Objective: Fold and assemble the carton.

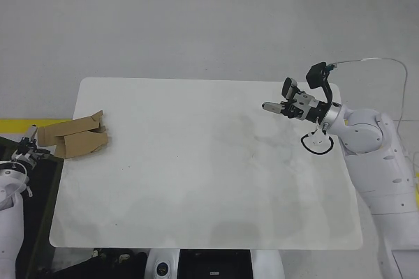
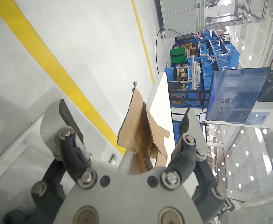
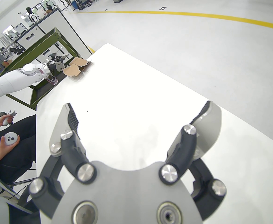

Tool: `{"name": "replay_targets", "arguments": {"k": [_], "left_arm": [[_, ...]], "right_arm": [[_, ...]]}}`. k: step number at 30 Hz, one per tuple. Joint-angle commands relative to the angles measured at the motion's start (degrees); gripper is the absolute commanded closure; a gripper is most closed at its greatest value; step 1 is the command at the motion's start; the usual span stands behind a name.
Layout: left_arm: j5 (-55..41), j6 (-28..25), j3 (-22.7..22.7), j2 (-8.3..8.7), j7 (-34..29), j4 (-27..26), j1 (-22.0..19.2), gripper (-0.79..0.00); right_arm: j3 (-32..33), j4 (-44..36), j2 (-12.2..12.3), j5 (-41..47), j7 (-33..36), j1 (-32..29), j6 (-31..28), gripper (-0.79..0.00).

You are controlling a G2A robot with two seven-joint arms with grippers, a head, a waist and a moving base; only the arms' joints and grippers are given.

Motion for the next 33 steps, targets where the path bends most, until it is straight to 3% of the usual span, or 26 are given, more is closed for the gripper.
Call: {"name": "replay_targets", "arguments": {"k": [1,2,3,4,5,6,20,33], "left_arm": [[-0.22,-0.17,0.15,0.0,-0.89,0.23,-0.23,-0.785],[-0.48,-0.18,0.2,-0.02,-1.21,0.41,-0.35,-0.64],[-0.61,-0.15,0.28,-0.03,-1.48,0.55,-0.47,-0.391],[-0.75,-0.06,0.37,-0.05,-1.74,0.7,-0.58,-0.252],[-0.98,-0.01,0.41,-0.07,-1.87,0.85,-0.71,-0.055],[-1.2,-0.01,0.44,-0.09,-1.99,0.99,-0.81,0.0],[-5.72,-2.38,0.01,-0.21,-5.5,-0.04,-1.84,0.0],[-10.04,-3.61,1.0,-0.54,-9.15,-12.82,-2.26,0.0]], "right_arm": [[0.0,0.0,0.0,0.0,0.0,0.0,0.0,-0.785],[0.0,0.0,0.0,0.0,0.0,0.0,0.0,-0.785],[0.0,0.0,0.0,0.0,0.0,0.0,0.0,-0.785],[0.0,0.0,0.0,0.0,0.0,0.0,0.0,-0.785],[0.0,0.0,0.0,0.0,0.0,0.0,0.0,-0.785],[0.0,0.0,0.0,0.0,0.0,0.0,0.0,-0.785],[0.0,0.0,0.0,0.0,0.0,0.0,0.0,-0.785],[0.0,0.0,0.0,0.0,0.0,0.0,0.0,-0.785]]}}
